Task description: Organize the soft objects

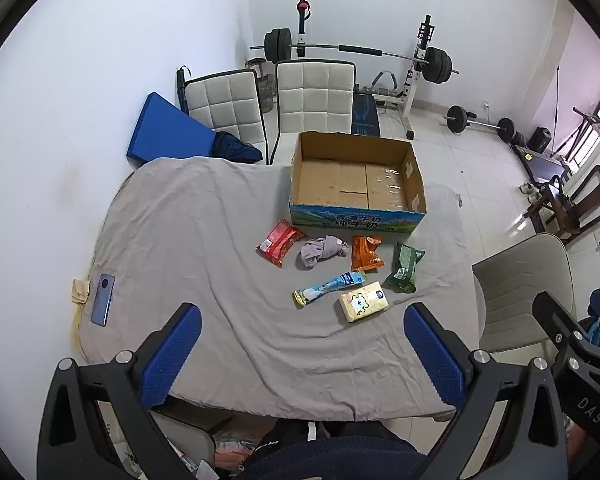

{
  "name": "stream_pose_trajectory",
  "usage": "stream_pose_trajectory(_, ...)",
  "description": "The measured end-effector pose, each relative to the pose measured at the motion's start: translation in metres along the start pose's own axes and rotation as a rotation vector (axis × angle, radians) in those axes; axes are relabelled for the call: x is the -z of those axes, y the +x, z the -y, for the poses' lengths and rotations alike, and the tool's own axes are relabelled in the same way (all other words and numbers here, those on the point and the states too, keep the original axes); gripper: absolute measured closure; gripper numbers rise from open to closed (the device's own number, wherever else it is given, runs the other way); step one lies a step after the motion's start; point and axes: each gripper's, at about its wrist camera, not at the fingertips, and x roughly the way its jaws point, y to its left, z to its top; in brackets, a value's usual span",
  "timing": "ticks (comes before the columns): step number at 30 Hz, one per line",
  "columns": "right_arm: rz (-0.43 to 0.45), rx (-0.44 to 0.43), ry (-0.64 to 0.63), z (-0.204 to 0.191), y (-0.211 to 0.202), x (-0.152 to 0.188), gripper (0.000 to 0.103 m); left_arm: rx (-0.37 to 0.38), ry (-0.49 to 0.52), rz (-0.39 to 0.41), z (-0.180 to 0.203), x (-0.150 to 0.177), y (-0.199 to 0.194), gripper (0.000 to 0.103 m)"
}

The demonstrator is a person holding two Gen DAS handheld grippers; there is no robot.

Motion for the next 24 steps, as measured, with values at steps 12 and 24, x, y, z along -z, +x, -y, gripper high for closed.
stream_pose_trajectory(12,0.021,0.014,-0.007,0.002,-0.003,0.002,0.0,-0.012,0.002,0.007,-0.003,0.001,0.002,0.0)
stream_pose_trajectory(24,0.023,0.027,0.01,0.002,0.001,-0.007,0.0,-0.008,0.025,0.01,-0.002,-0.005,0.007,0.0)
